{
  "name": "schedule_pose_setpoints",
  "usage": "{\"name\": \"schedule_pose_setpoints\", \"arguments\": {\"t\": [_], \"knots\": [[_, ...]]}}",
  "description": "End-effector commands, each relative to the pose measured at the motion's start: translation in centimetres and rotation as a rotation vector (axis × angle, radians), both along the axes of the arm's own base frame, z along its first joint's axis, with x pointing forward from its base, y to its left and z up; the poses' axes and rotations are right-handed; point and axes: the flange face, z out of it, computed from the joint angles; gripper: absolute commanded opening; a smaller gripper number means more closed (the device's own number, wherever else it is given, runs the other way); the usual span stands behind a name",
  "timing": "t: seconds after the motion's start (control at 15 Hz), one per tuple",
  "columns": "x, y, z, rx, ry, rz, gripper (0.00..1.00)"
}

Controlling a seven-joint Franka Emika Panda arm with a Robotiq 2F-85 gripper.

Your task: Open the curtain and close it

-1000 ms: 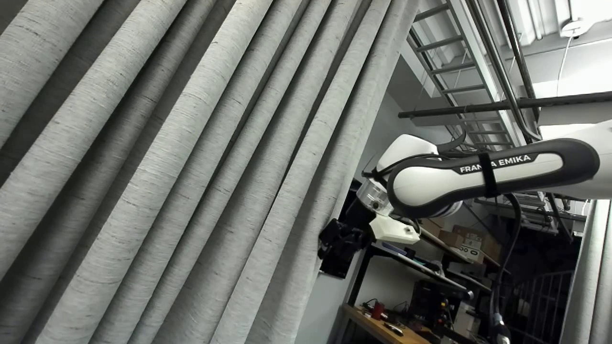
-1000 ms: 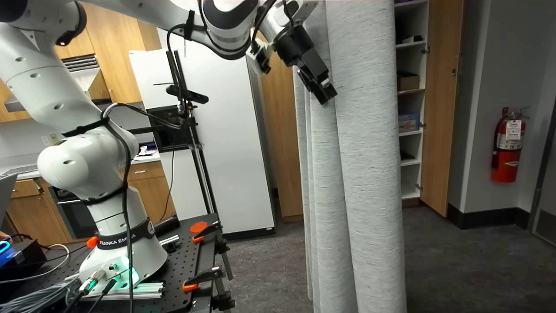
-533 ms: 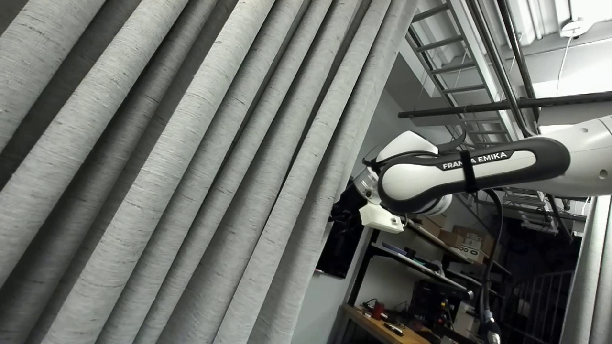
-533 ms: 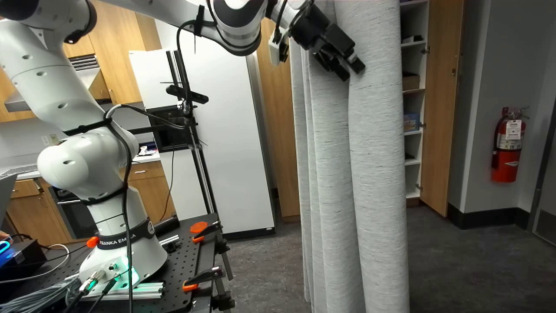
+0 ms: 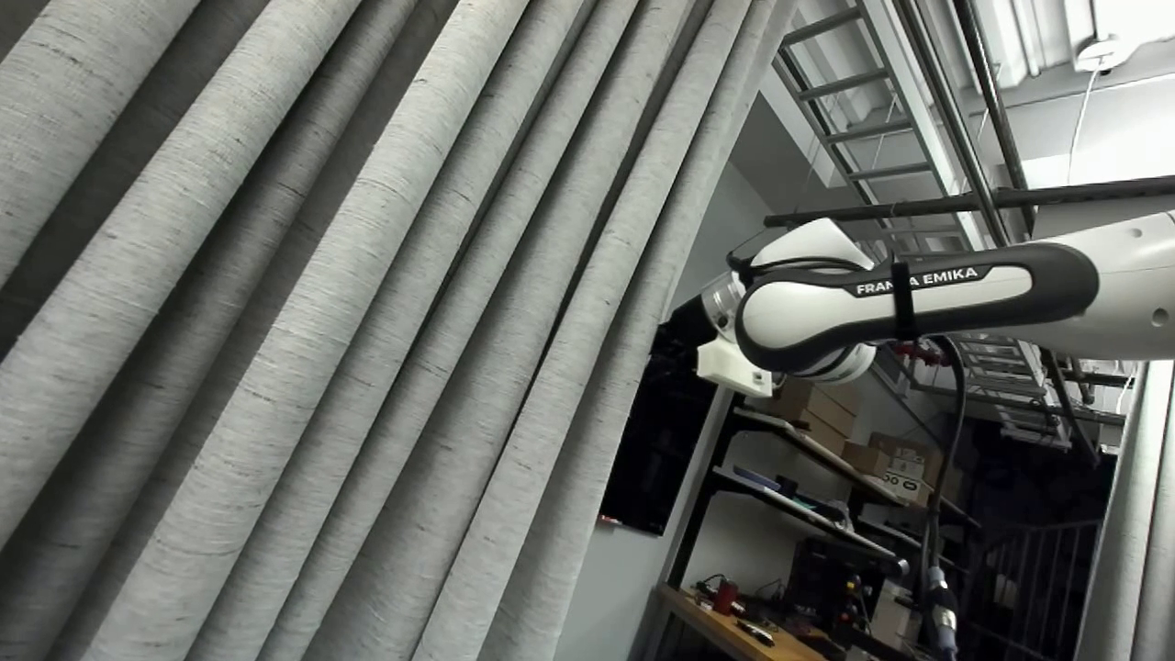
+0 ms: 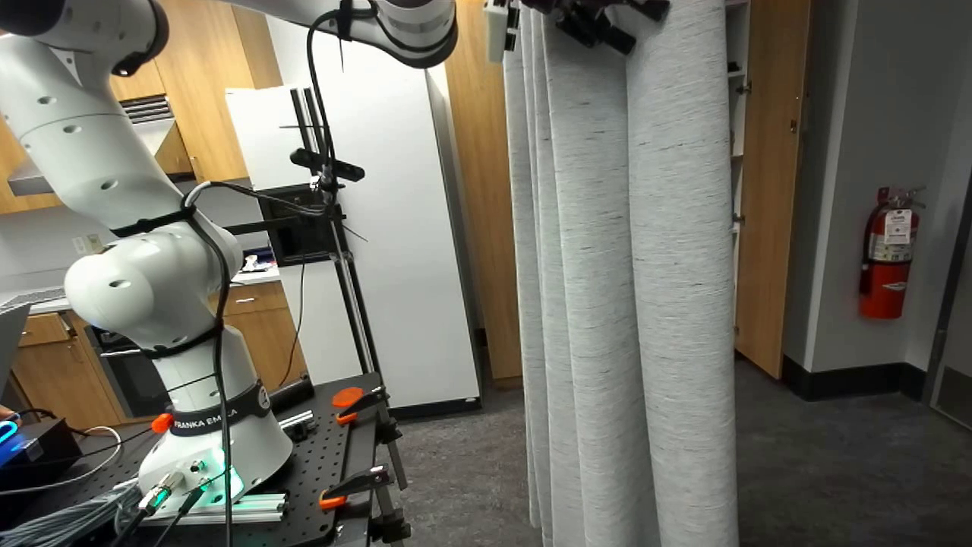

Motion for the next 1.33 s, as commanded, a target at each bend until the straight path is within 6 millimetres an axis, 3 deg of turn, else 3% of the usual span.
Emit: {"name": "schedule_pose_setpoints", "arguments": {"t": [0.0,0.27,0.4,1.0,1.27], "knots": [[-0.4,-0.7,3.9,-0.039,-0.130,0.015,1.00],[-0.5,-0.6,6.6,-0.056,-0.238,0.039,1.00],[-0.3,-0.3,7.0,-0.061,-0.263,0.057,0.74],[0.9,0.2,6.3,-0.097,-0.257,0.116,0.03],[1.7,-0.8,6.3,-0.125,-0.246,0.102,0.00]]}}
